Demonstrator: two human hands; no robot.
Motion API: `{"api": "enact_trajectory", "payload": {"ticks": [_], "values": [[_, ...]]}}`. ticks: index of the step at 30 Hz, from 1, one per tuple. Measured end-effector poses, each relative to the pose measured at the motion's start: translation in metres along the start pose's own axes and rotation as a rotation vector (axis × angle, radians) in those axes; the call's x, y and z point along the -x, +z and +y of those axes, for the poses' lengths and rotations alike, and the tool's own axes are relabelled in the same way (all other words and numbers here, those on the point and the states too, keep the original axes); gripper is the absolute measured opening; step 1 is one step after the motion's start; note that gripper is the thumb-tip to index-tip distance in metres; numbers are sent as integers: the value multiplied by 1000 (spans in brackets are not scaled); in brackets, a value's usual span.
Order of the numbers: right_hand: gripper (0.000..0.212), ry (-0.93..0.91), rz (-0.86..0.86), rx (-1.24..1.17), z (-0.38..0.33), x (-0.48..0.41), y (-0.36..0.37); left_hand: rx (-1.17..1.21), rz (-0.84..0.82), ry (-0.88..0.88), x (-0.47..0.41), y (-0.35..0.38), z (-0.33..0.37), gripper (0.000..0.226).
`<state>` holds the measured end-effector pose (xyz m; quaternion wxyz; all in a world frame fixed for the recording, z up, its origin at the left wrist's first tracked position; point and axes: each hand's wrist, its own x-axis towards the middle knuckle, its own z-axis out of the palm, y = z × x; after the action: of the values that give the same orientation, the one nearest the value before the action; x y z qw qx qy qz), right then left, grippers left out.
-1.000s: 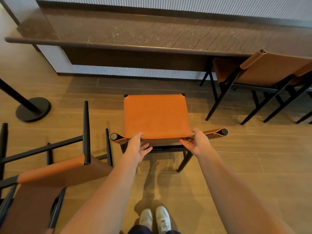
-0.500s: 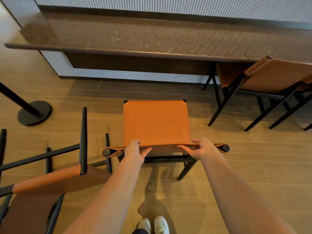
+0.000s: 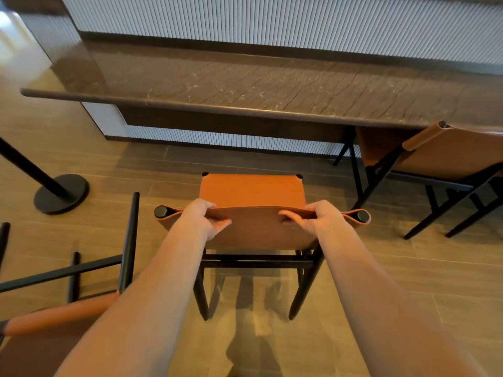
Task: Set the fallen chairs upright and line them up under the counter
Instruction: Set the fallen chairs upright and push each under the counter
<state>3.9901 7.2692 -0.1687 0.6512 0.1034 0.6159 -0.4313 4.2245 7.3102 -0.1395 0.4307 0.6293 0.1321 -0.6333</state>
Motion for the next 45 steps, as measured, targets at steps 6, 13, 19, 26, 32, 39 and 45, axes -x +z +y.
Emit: {"api": "enact_trajectory", "payload": {"ticks": [6,13,19,26,32,39,45], "values": [[61,-31,-99,-12,-21,2,25,27,9,24,-7,29,23,49],[56,-30,-145,1,-40,4,50,-4,-25,9,-14,43,51,56],[50,-63,-177,49,-57,5,70,-65,15,-56,-19,67,84,50],[51,-94,-224,174,-72,6,88,-118,-12,-26,-22,91,108,47],[44,-123,-171,199,-91,3,117,-160,-78,-9,-31,103,131,38],[26,-94,-241,196,-110,-9,136,-214,-94,75,-49,119,147,27],[27,-47,-274,183,-125,-18,150,-152,-103,137,-62,131,157,21]]}}
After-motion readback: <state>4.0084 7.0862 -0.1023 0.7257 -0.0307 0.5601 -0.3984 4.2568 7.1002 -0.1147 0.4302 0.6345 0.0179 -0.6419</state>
